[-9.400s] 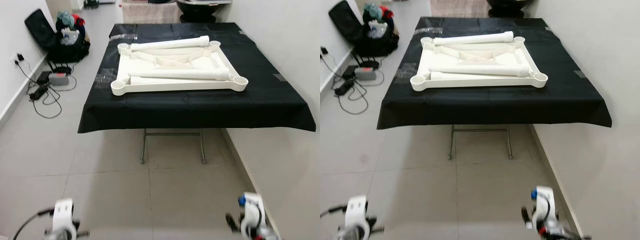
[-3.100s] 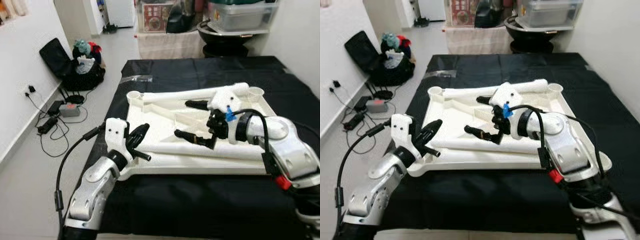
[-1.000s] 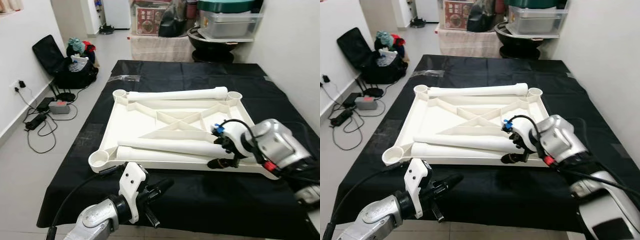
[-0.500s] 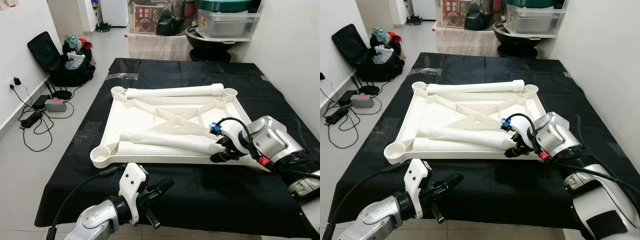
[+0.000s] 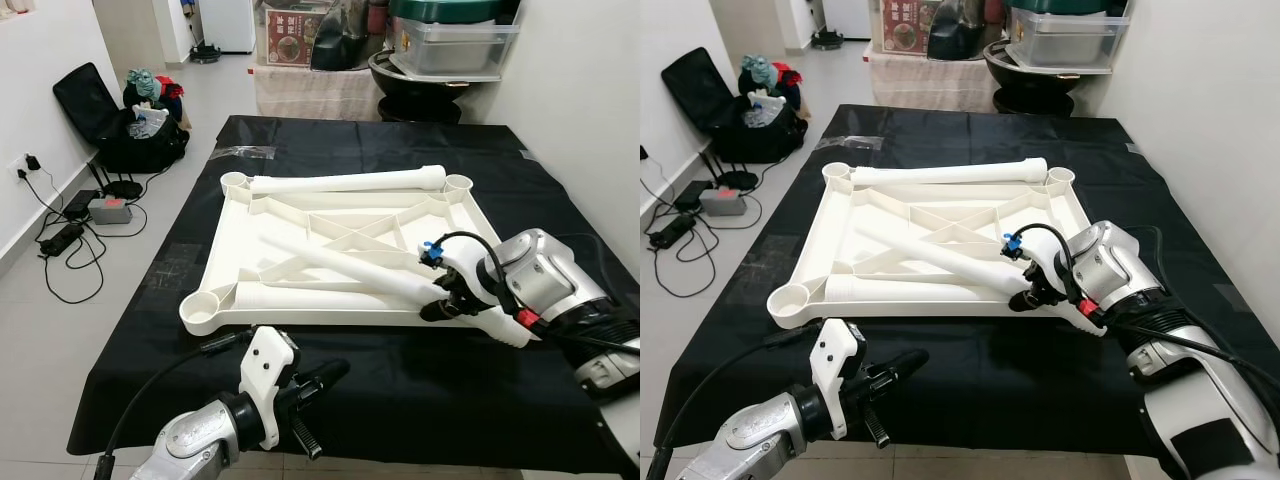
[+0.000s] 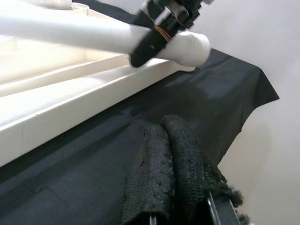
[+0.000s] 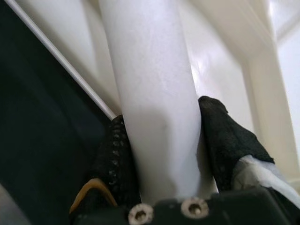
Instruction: Building children table
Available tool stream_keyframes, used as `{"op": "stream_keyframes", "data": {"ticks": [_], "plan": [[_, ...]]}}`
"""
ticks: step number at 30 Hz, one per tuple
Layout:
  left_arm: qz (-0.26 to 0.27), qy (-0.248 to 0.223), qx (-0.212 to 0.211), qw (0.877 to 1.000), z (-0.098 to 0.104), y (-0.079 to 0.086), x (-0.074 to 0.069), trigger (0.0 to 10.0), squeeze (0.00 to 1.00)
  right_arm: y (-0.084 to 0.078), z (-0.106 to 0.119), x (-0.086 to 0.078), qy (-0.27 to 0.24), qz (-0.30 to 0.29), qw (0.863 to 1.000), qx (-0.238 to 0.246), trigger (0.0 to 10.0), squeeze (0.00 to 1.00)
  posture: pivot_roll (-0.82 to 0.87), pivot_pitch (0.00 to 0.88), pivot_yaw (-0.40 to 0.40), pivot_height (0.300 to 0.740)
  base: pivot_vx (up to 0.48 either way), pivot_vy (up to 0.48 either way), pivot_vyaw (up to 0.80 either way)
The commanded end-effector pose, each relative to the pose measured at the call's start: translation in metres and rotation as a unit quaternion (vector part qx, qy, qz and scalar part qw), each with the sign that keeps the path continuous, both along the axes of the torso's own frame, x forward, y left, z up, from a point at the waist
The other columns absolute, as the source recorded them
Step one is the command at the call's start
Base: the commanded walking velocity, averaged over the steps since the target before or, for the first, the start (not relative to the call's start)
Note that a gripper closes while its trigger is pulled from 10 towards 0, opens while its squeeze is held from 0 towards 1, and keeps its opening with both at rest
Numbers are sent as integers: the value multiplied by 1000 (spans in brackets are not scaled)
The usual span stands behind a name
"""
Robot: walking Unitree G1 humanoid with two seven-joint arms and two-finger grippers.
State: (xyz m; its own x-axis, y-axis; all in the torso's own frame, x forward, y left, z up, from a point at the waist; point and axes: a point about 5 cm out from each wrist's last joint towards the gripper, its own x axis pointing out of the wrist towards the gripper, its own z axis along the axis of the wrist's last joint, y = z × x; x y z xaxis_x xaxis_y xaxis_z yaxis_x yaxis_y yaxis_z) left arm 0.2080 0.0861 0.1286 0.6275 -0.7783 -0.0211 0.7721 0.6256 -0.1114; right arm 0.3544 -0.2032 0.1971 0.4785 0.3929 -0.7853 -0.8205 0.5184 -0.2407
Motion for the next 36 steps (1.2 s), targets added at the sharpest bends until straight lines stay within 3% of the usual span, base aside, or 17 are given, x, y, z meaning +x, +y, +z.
{"op": "stream_keyframes", "data": {"ticks": [1, 2, 4, 6, 8, 10, 11, 12, 13, 15, 17, 19, 20, 26, 32, 33, 36], "plan": [[0, -1, -2, 1000, -1, -2, 0, 10000, 0, 8, 14, 3, -22, -1, 999, 47, 0, 0, -100, 1, -60, 740, 0, 0, 0], [2, -2, -5, 1000, 0, -2, 1, 10000, 0, 12, 23, 5, -29, -13, 994, 107, 0, 0, -101, 0, -59, 740, 0, 0, 0], [2, -2, -5, 1000, 0, -2, 1, 10000, 0, 12, 23, 5, -29, -13, 994, 107, 0, 0, -101, 0, -59, 740, 0, 0, 0], [7, -5, -8, 1000, 1, -1, 4, 10000, 0, 18, 42, 7, -41, -32, 974, 220, 0, 0, -96, 0, -56, 740, 0, 0, 0], [7, -5, -8, 1000, 1, -1, 4, 10000, 0, 18, 42, 7, -41, -32, 974, 220, 0, 0, -96, 0, -56, 740, 0, 0, 0], [14, -9, -13, 1000, 3, 1, 7, 10000, 0, 20, 50, 9, -55, -41, 958, 278, 0, 0, -95, 0, -53, 740, 0, 0, 0], [25, -17, -18, 999, 7, 3, 11, 10000, 0, 23, 56, 11, -69, -54, 939, 332, 4471, 0, -92, 0, -51, 740, 0, 0, 0], [25, -17, -18, 999, 7, 3, 11, 10000, 0, 23, 56, 11, -69, -54, 939, 332, 4471, 0, -92, 0, -51, 740, 0, 0, 0], [39, -29, -32, 998, 14, 7, 17, 10000, 0, 26, 59, 13, -85, -68, 917, 383, 10000, 0, -90, 0, -51, 740, 0, 0, 0], [39, -29, -32, 998, 14, 7, 17, 10000, 0, 26, 59, 13, -85, -68, 917, 383, 10000, 0, -90, 0, -51, 740, 0, 0, 0], [66, -55, -73, 994, 38, 15, 31, 10000, 0, 33, 56, 15, -88, -103, 876, 463, 10000, 0, -83, 0, -54, 740, 0, 0, 0], [66, -55, -73, 994, 38, 15, 31, 10000, 0, 33, 56, 15, -88, -103, 876, 463, 10000, 0, -83, 0, -54, 740, 0, 0, 0], [79, -76, -107, 988, 58, 24, 40, 10000, 0, 36, 53, 15, -105, -126, 851, 498, 10000, 0, -81, 0, -52, 740, 0, 0, 0], [60, -142, -186, 970, 121, 46, 55, 10000, 0, 34, 48, 13, -216, -168, 802, 531, 10000, 0, -73, 0, -42, 740, 0, 0, 0], [29, -164, -219, 961, 146, 48, 59, 10000, 0, 32, 49, 13, -249, -180, 796, 521, 10000, 0, -73, 0, -39, 740, 0, 0, 0], [13, -175, -245, 954, 166, 47, 69, 10000, 0, 45, 50, 3, -310, -122, 825, 456, 10000, 0, -63, 0, -28, 740, 0, 0, 0], [9, -177, -252, 951, 174, 47, 74, 10000, 0, 52, 51, -2, -335, -94, 831, 435, 10000, 0, -62, 0, -24, 740, 0, 0, 0]]}}
